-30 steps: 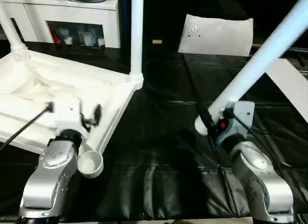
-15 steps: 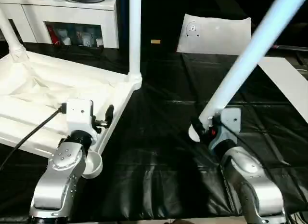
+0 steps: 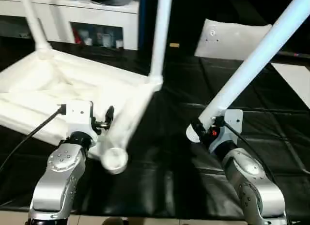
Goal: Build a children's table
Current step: Pick table leg
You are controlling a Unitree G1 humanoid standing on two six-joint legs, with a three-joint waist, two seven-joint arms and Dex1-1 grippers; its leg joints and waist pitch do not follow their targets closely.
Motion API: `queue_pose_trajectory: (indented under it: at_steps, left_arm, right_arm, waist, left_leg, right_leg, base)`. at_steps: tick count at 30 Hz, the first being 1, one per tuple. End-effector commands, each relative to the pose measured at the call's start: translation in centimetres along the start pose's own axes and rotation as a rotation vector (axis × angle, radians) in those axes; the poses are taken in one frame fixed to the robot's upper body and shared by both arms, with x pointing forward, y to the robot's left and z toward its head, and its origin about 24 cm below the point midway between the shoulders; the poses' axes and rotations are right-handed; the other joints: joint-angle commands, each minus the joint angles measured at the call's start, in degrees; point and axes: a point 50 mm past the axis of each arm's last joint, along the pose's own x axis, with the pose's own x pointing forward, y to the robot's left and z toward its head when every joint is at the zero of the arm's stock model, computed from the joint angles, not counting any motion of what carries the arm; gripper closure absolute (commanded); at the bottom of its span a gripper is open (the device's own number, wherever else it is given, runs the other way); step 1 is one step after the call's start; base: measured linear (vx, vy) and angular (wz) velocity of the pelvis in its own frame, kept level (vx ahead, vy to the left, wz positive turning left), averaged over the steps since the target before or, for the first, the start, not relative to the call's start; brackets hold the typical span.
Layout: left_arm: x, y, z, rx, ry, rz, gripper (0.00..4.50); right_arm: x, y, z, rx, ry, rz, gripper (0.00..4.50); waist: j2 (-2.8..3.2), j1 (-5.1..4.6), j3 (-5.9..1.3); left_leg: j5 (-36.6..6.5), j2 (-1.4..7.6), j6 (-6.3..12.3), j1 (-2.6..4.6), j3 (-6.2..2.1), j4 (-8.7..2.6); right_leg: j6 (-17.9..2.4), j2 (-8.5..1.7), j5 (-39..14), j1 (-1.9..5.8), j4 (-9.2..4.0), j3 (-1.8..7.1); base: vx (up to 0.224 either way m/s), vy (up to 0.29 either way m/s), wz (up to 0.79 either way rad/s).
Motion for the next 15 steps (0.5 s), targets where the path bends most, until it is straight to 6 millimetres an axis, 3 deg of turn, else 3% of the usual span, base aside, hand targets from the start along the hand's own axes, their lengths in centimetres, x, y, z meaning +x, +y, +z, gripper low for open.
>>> queue_pose_trajectory:
  at_steps: [1, 3, 4, 5, 6, 7, 9, 11, 12, 13, 14, 15]
  left_arm:
    - [0.06, -0.36, 0.15, 0.005, 0.000, -0.019, 0.41]
    - [0.09, -0.36, 0.19, 0.006, 0.000, -0.020, 0.41]
    - [0.11, -0.36, 0.20, 0.007, 0.000, -0.021, 0.41]
    - [0.11, -0.36, 0.20, 0.007, 0.000, -0.021, 0.41]
    - [0.13, -0.36, 0.22, 0.007, 0.000, -0.021, 0.41]
    - [0.15, -0.37, 0.23, 0.007, 0.000, -0.021, 0.41]
    - [0.17, -0.46, 0.32, 0.007, -0.001, -0.021, 0.41]
    - [0.18, -0.48, 0.37, 0.005, -0.003, -0.020, 0.41]
    - [0.17, -0.46, 0.40, 0.005, -0.003, -0.019, 0.41]
    - [0.13, -0.45, 0.42, 0.005, -0.003, -0.018, 0.41]
    - [0.00, -0.44, 0.42, 0.005, -0.002, -0.018, 0.41]
    - [-0.02, -0.44, 0.42, 0.004, -0.002, -0.018, 0.41]
  right_arm:
    - [0.19, -0.41, 0.44, -0.009, -0.018, -0.012, 2.57]
    - [0.25, -0.42, 0.48, -0.002, -0.018, -0.013, 2.57]
    - [0.27, -0.43, 0.51, 0.001, -0.018, -0.013, 2.57]
    - [0.28, -0.43, 0.52, 0.002, -0.018, -0.012, 2.57]
    - [0.30, -0.46, 0.57, -0.004, -0.014, -0.009, 2.57]
    - [0.31, -0.47, 0.59, -0.008, -0.012, -0.007, 2.57]
    - [0.33, -0.59, 0.69, -0.018, 0.002, -0.008, 2.57]
    - [0.36, -0.59, 0.75, -0.017, 0.004, -0.004, 2.57]
    - [0.40, -0.56, 0.81, -0.017, 0.004, -0.001, 2.57]
    - [0.43, -0.52, 0.89, -0.014, 0.003, 0.003, 2.57]
    - [0.47, -0.47, 1.02, -0.013, -0.002, 0.003, 2.57]
    - [0.48, -0.48, 1.04, -0.014, -0.003, 0.003, 2.57]
  waist:
    - [1.58, -1.78, -2.85]
    - [1.27, -3.06, -2.54]
    - [1.13, -3.54, -2.44]
    - [1.13, -3.54, -2.44]
    - [0.66, -4.21, -2.46]
    - [0.97, -4.58, -2.48]
    - [0.87, -5.29, -2.39]
    - [1.23, -6.20, -2.15]
    - [1.50, -6.50, -2.00]
    - [1.94, -5.22, -2.11]
    - [0.86, -4.29, -1.95]
    - [0.63, -3.03, -1.90]
  left_leg:
    - [-17.25, 4.13, 0.67, 2.76, -1.86, -7.38]
    - [-24.61, 3.69, -1.36, 2.81, -1.50, -8.11]
    - [-28.85, 3.62, -2.88, 2.48, -1.47, -8.20]
    - [-28.85, 3.62, -2.88, 2.48, -1.47, -8.20]
    - [-32.14, 3.59, -4.12, 1.84, -1.92, -7.51]
    - [-32.77, 3.73, -4.59, 1.53, -2.30, -7.42]
    - [-34.23, 3.76, -5.12, 1.56, -2.34, -7.65]
    - [-38.51, 3.62, -6.83, 1.15, -1.40, -9.86]
    - [-42.69, 3.82, -8.32, 0.42, 0.10, -12.54]
    - [-46.36, 3.65, -10.27, -1.86, 2.01, -15.90]
    - [-45.50, 3.41, -9.93, -2.88, 3.05, -16.50]
    - [-42.09, 3.34, -10.39, -2.83, 3.92, -16.47]
  right_leg:
    - [-5.81, -2.25, -16.72, -0.23, -3.16, 0.56]
    - [-4.09, -1.82, -18.51, -0.77, -3.26, -0.31]
    - [-2.66, -2.63, -21.44, -0.65, -3.89, -0.40]
    - [-2.66, -2.63, -21.44, -0.65, -3.89, -0.40]
    - [-0.86, -4.32, -26.16, 0.03, -5.00, -0.12]
    - [-0.18, -5.16, -27.92, 0.54, -5.38, -0.18]
    - [0.03, -5.00, -28.03, 0.64, -5.56, -0.80]
    - [-0.31, -2.77, -25.80, 0.79, -3.80, -2.82]
    - [-1.48, -0.59, -21.06, 1.51, -0.50, -4.99]
    - [-1.81, 1.44, -12.35, 4.17, 6.94, -7.22]
    - [-1.32, 1.49, -10.38, 4.69, 7.96, -6.92]
    - [-1.22, 0.57, -13.47, 4.53, 7.73, -5.29]
  base:
    - [-0.055, 0.113, -0.01]
    - [-0.057, 0.111, 0.00]
    - [-0.059, 0.096, -0.02]
    - [-0.059, 0.096, -0.02]
    - [-0.060, 0.092, -0.06]
    - [-0.054, 0.080, -0.07]
    - [-0.053, 0.074, -0.07]
    - [-0.056, 0.064, -0.05]
    - [-0.067, 0.055, 0.06]
    - [-0.104, 0.021, 0.13]
    - [-0.104, 0.021, 0.13]
    - [-0.075, -0.053, 0.13]
